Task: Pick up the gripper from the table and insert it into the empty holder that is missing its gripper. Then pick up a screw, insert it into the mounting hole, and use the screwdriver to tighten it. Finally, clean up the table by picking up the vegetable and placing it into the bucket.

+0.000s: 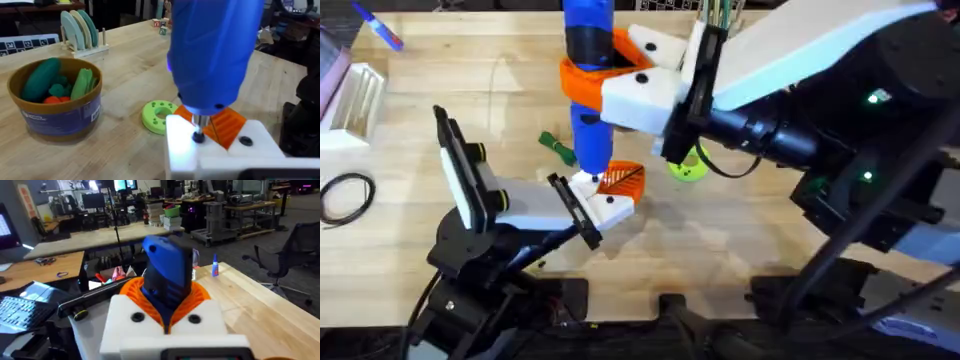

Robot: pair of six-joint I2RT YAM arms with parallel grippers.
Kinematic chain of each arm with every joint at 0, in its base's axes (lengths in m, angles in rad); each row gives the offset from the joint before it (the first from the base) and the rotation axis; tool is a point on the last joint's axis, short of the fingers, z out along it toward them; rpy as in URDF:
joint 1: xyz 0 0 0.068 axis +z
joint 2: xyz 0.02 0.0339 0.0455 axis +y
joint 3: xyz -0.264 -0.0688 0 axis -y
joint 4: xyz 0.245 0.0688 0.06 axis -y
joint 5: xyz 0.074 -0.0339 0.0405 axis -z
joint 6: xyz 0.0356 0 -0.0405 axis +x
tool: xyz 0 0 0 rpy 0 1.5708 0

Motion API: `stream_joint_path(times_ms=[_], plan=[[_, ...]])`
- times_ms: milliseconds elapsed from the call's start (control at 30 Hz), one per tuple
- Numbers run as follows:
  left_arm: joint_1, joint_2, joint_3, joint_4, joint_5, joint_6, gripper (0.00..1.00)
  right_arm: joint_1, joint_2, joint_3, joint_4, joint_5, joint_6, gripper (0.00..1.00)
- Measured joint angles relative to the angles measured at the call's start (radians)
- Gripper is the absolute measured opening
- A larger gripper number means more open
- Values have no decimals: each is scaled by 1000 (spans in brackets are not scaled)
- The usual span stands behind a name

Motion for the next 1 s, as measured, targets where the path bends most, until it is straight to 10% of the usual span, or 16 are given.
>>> stream_joint_path(times_ms=[1000], plan=[[0, 0, 0, 1, -5, -3, 4, -59, -41, -14, 149, -11, 1, 22]])
